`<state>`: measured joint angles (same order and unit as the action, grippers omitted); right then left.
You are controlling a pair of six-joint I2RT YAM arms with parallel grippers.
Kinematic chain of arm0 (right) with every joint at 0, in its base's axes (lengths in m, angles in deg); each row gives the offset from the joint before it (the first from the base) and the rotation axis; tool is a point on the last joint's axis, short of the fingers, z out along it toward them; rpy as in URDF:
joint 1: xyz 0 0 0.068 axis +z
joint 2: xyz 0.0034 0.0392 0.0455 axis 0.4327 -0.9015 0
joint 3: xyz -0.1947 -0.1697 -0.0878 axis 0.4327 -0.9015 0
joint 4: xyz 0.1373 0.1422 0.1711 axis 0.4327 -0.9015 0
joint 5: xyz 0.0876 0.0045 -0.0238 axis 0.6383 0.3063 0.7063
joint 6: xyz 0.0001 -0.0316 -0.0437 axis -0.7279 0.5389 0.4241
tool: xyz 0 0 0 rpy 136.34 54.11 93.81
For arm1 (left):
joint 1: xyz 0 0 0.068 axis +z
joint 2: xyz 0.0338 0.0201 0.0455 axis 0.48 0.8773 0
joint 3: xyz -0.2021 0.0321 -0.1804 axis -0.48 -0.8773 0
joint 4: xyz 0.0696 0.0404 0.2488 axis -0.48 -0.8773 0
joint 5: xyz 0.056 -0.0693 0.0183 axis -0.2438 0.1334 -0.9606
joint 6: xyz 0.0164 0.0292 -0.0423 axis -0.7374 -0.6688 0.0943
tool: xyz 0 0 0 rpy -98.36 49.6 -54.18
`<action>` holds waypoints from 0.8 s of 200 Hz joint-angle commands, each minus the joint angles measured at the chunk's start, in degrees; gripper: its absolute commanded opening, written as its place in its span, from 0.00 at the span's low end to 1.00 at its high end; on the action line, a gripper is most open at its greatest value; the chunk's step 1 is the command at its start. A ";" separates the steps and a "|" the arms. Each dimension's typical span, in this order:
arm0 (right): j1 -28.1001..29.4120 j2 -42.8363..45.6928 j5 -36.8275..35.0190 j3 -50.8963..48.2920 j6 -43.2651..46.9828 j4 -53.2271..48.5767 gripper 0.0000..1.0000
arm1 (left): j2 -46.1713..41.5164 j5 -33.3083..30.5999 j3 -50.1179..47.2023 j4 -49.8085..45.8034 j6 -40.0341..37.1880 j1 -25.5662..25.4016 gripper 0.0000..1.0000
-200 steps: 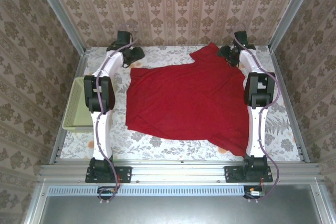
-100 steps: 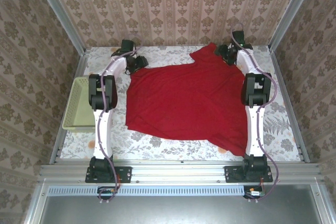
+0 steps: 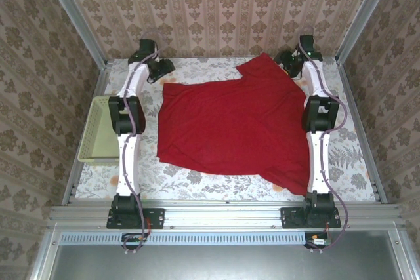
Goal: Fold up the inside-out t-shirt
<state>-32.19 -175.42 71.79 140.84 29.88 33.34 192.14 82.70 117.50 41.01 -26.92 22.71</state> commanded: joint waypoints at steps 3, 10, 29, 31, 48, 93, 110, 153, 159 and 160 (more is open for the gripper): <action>0.21 15.99 -0.85 -12.23 5.36 -2.37 0.70 | -18.78 -7.99 -13.87 -7.13 -3.37 -1.38 0.66; 0.35 20.83 -1.02 -19.56 5.76 0.10 0.70 | -24.70 -9.38 -22.36 -4.25 -2.82 -2.05 0.67; 0.70 33.04 -1.76 -37.30 5.96 5.74 0.71 | -39.90 -13.36 -44.76 2.58 -1.28 -4.84 0.68; 0.73 33.97 -1.90 -39.04 5.97 6.04 0.71 | -41.26 -13.82 -46.43 2.76 -1.08 -5.25 0.68; 0.99 42.77 -2.60 -51.43 5.07 7.45 0.71 | -51.10 -16.31 -59.87 4.67 0.33 -8.52 0.68; 6.41 64.60 -5.85 -78.99 5.97 7.32 0.71 | -67.48 -18.85 -86.09 7.00 4.00 -18.52 0.68; 8.67 72.63 -8.88 -86.80 6.24 5.70 0.72 | -68.82 -19.26 -91.89 8.30 4.88 -21.27 0.67; 11.84 90.48 -12.31 -101.40 5.36 -0.34 0.72 | -67.01 -20.31 -96.08 13.42 4.14 -25.38 0.63; 12.26 92.13 -12.88 -102.59 5.20 -1.12 0.72 | -66.42 -20.49 -95.82 13.92 3.73 -25.74 0.63; 12.30 92.41 -13.01 -102.79 5.10 -1.27 0.72 | -66.33 -20.60 -95.84 14.00 3.70 -25.79 0.63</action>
<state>-21.17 -89.50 63.03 42.26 35.15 36.88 125.00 64.76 21.02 50.08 -23.55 -1.62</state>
